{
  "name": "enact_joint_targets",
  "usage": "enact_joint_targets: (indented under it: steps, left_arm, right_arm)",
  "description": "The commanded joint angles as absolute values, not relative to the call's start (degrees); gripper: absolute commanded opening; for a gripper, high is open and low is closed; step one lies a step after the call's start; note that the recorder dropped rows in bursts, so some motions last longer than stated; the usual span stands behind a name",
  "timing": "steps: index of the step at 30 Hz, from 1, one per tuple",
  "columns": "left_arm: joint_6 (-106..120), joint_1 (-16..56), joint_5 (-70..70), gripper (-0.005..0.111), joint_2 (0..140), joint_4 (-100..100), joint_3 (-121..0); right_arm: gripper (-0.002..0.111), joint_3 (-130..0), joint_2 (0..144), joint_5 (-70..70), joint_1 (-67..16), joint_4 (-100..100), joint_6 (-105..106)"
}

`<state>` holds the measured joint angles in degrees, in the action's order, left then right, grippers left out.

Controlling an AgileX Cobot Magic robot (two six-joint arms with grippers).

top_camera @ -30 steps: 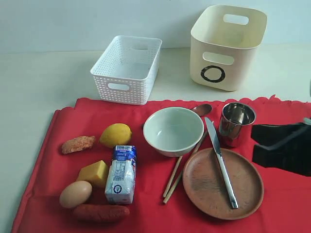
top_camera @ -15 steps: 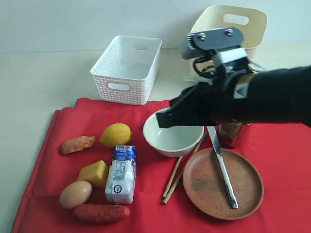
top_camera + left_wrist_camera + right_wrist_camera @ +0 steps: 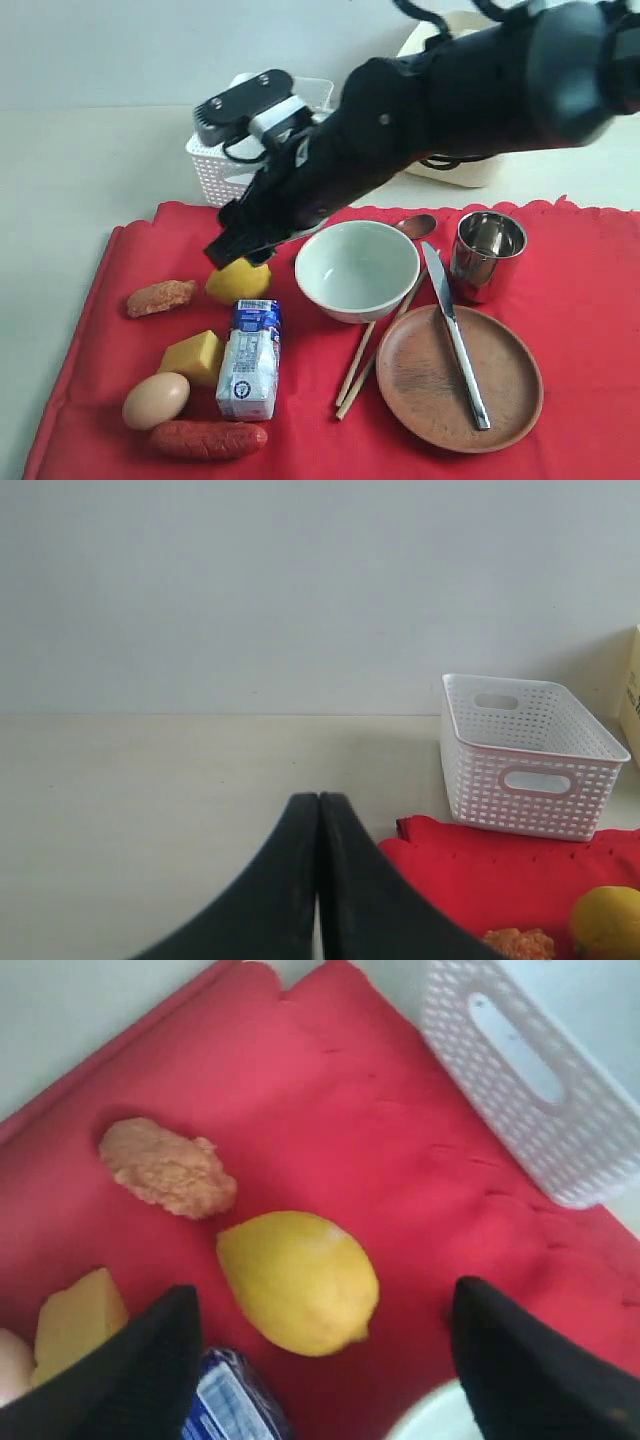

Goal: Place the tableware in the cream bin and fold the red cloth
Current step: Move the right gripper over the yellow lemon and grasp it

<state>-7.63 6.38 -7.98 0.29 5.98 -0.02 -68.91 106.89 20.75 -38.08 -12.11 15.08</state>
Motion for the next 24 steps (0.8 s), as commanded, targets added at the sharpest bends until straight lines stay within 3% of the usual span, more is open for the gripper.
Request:
enact_joint_targets:
  steps: [1,11,24]
  left_arm:
    - [-7.7,6.3,-7.9,0.001,0.0,5.8,0.0]
    - [-7.6,6.3,-7.9,0.001,0.0,5.8,0.0]
    - [-7.6,6.3,-7.9,0.001,0.0,5.8,0.0]
  right_arm:
    - [0.073,-72.5,111.5,21.5,-41.0,-11.5,22.7]
    - [0.079,-72.6,115.8,17.9,-41.0,-9.5,23.4]
    - [0.079,-72.6,118.0,15.2,-40.9,-4.5,23.4]
